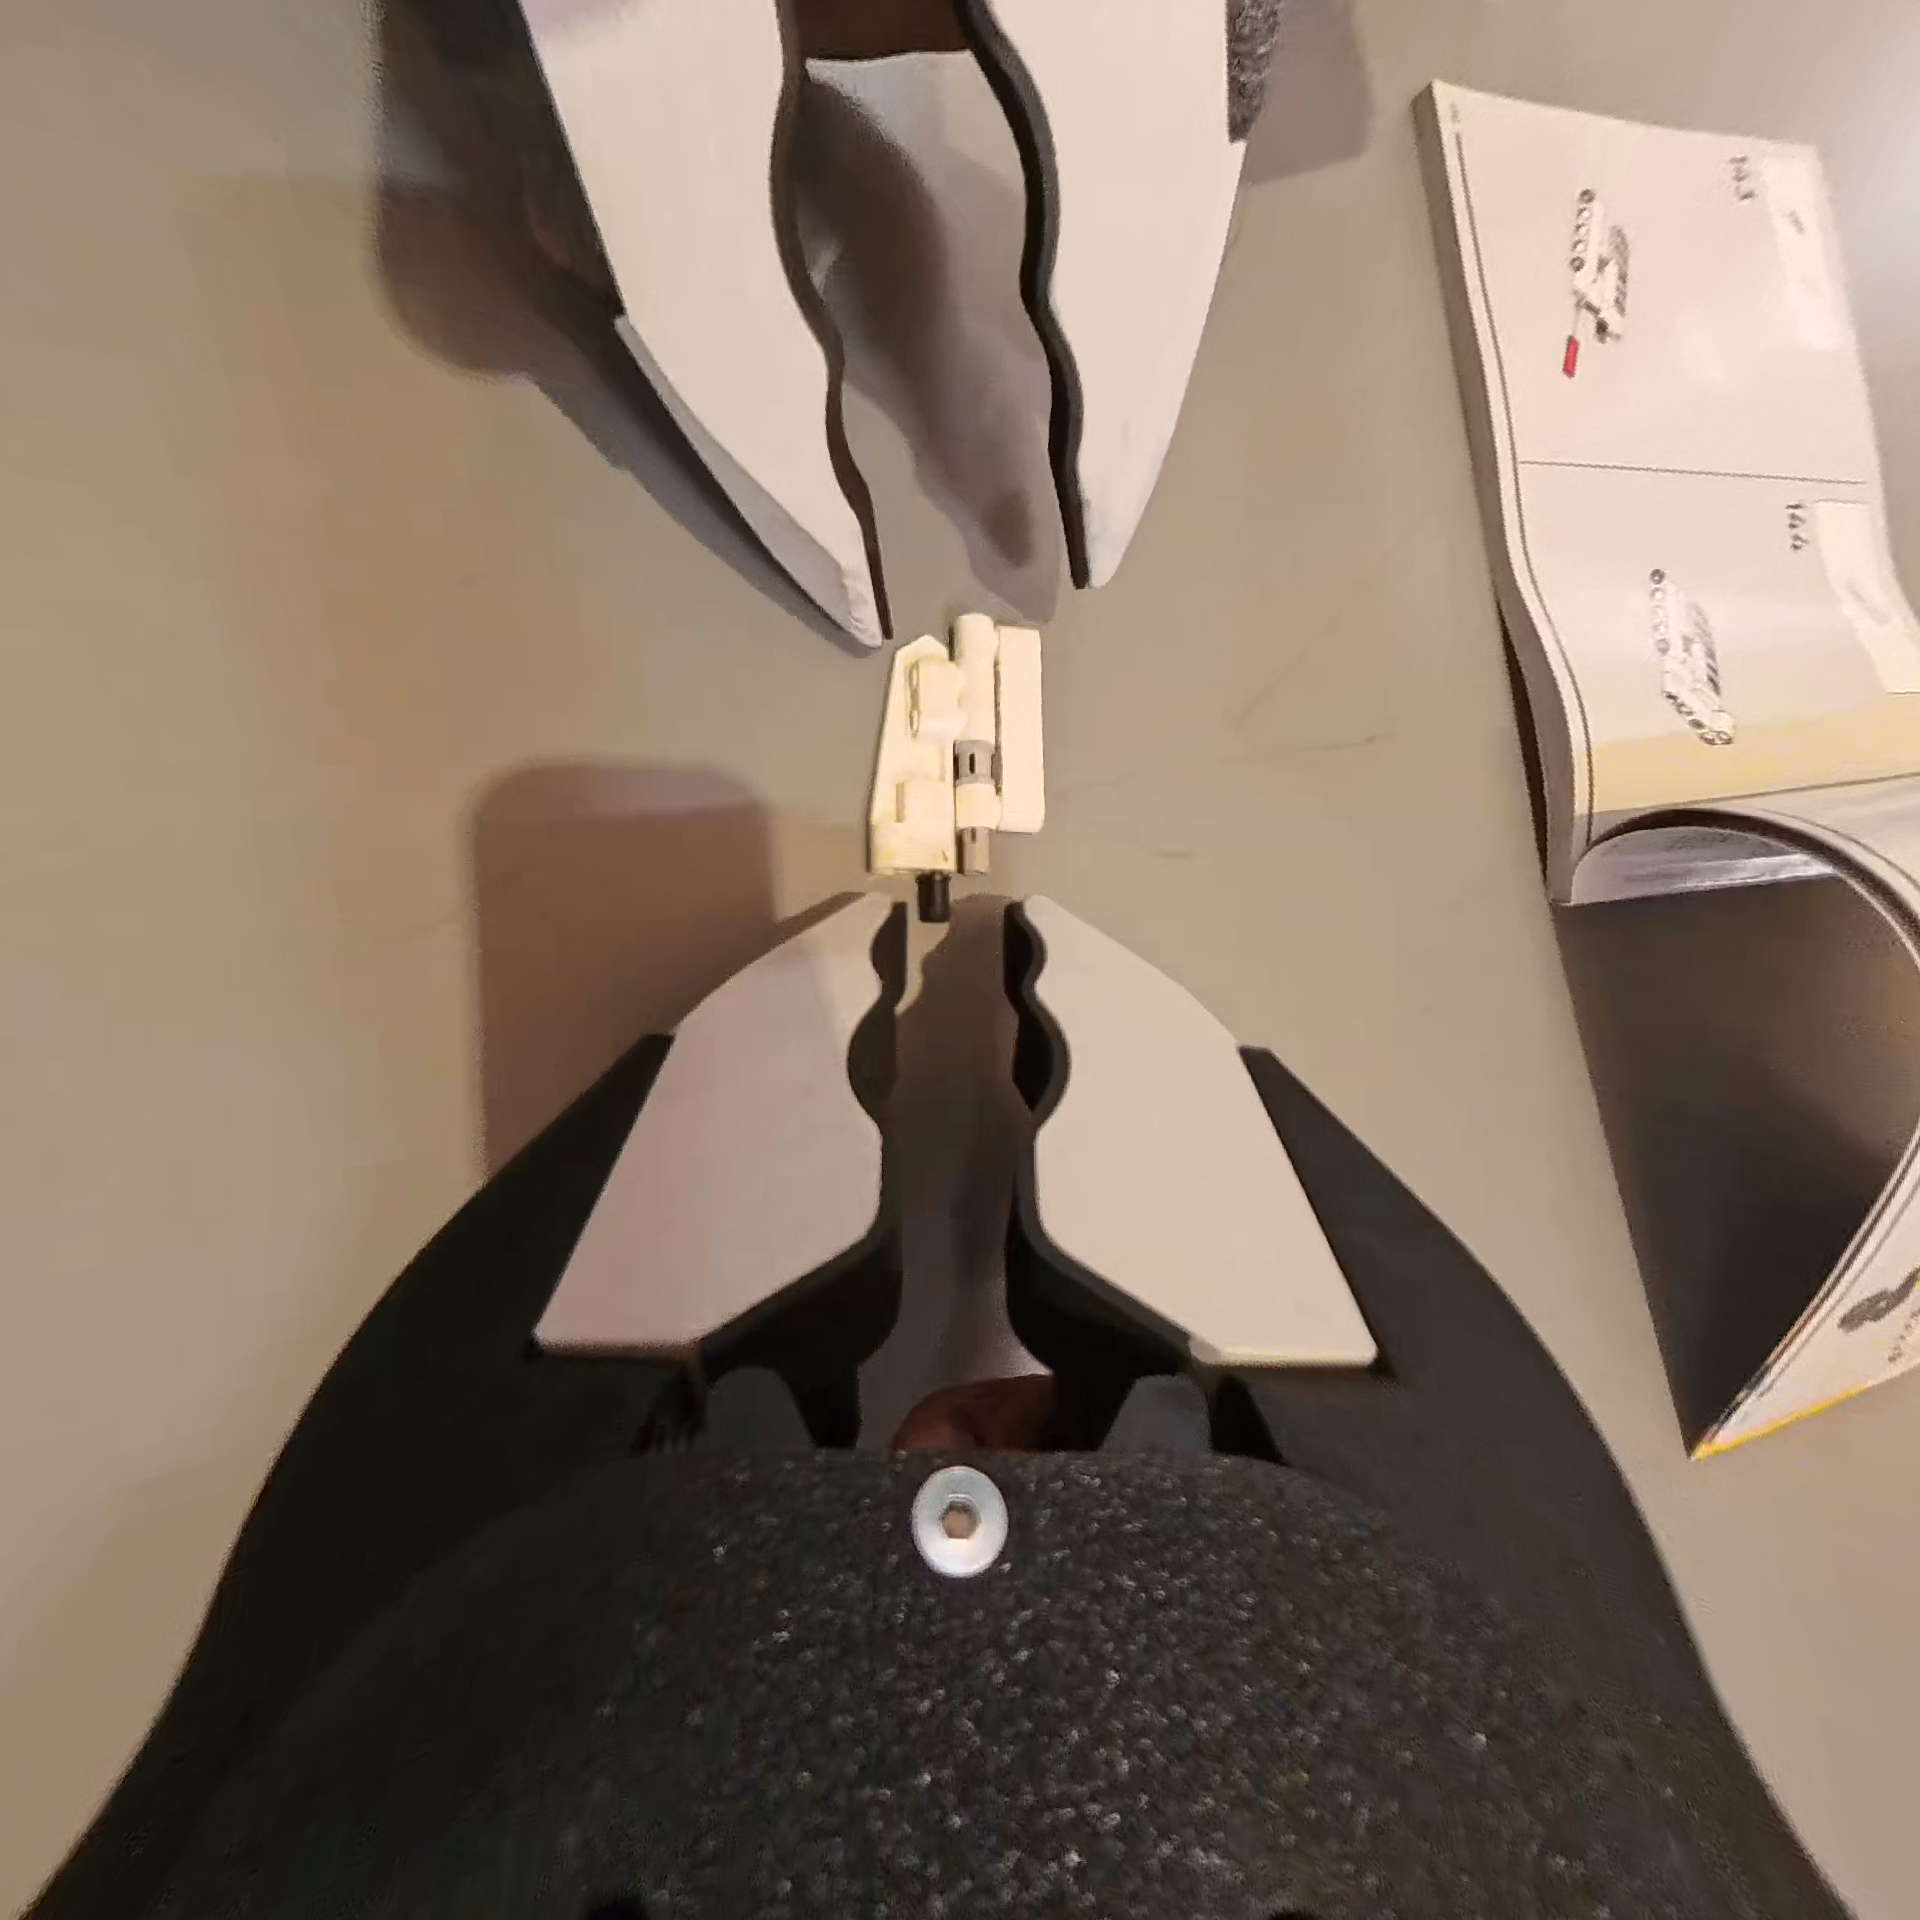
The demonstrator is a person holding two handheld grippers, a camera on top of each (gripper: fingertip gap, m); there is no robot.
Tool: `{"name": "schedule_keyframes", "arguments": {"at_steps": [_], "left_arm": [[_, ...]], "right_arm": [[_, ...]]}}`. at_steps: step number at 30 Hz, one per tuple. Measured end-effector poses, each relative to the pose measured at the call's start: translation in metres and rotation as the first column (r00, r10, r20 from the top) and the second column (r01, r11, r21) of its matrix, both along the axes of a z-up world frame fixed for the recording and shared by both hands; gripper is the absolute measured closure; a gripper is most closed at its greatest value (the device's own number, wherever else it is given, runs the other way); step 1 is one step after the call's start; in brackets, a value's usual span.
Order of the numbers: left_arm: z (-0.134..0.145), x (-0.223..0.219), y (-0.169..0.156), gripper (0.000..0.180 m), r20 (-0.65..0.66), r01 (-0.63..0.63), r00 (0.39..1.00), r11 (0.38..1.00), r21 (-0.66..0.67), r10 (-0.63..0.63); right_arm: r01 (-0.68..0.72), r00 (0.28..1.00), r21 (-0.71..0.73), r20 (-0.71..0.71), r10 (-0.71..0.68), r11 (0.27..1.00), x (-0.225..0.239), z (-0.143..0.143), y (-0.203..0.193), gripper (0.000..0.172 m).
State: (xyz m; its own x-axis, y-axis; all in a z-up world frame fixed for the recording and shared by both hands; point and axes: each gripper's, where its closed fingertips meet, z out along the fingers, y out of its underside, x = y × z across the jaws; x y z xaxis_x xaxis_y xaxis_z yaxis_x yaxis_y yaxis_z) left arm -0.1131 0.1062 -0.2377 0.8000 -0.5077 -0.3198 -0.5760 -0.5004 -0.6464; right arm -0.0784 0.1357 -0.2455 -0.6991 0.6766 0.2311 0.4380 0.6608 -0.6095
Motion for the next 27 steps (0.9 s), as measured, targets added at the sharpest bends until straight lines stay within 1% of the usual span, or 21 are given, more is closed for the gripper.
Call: {"name": "schedule_keyframes", "arguments": {"at_steps": [3,7,9,12,14,16,18,20,22,24,26,27], "left_arm": [[0.000,0.000,0.000,0.146,0.004,0.005,1.000,1.000,0.000,-0.005],[0.002,-0.001,-0.001,0.144,-0.014,0.023,1.000,1.000,0.019,-0.022],[0.007,0.000,-0.002,0.141,-0.008,0.042,0.999,0.998,0.047,-0.041],[0.015,0.005,-0.002,0.134,0.008,0.080,0.997,0.991,0.103,-0.081],[0.016,0.010,-0.003,0.131,-0.010,0.114,0.993,0.985,0.127,-0.113],[0.015,0.015,-0.003,0.128,-0.039,0.146,0.989,0.980,0.137,-0.142],[0.013,0.018,-0.001,0.129,-0.060,0.162,0.986,0.976,0.146,-0.154],[0.011,0.017,0.001,0.132,-0.102,0.162,0.984,0.975,0.154,-0.147],[0.011,0.017,0.002,0.144,-0.112,0.167,0.982,0.972,0.166,-0.149],[0.012,0.022,0.000,0.167,-0.065,0.177,0.984,0.971,0.163,-0.168],[0.013,0.023,-0.001,0.173,0.021,0.150,0.988,0.980,0.131,-0.154],[0.014,0.024,-0.001,0.173,0.085,0.128,0.987,0.986,0.108,-0.137]], "right_arm": [[-0.029,0.999,0.001,0.014,0.029,1.000,0.000,-0.002,-0.003,0.167],[-0.044,0.999,-0.016,0.005,0.044,0.999,0.000,-0.001,-0.006,0.167],[-0.033,0.999,-0.079,0.010,0.034,0.996,0.001,0.004,-0.006,0.167],[-0.007,0.999,-0.229,0.034,0.015,0.973,0.002,0.017,-0.009,0.168],[0.008,0.998,-0.318,0.062,0.012,0.948,0.004,0.025,-0.011,0.168],[0.024,0.997,-0.377,0.079,0.006,0.926,0.005,0.031,-0.012,0.168],[0.050,0.994,-0.439,0.108,-0.002,0.897,0.005,0.035,-0.014,0.168],[0.070,0.990,-0.502,0.142,0.002,0.862,0.007,0.039,-0.018,0.168],[0.091,0.984,-0.547,0.176,0.008,0.832,0.009,0.041,-0.021,0.168],[0.127,0.978,-0.590,0.209,-0.001,0.797,0.008,0.043,-0.021,0.168],[0.174,0.969,-0.637,0.248,-0.013,0.751,0.006,0.045,-0.019,0.168],[0.191,0.965,-0.655,0.262,-0.017,0.731,0.005,0.046,-0.018,0.168]]}}
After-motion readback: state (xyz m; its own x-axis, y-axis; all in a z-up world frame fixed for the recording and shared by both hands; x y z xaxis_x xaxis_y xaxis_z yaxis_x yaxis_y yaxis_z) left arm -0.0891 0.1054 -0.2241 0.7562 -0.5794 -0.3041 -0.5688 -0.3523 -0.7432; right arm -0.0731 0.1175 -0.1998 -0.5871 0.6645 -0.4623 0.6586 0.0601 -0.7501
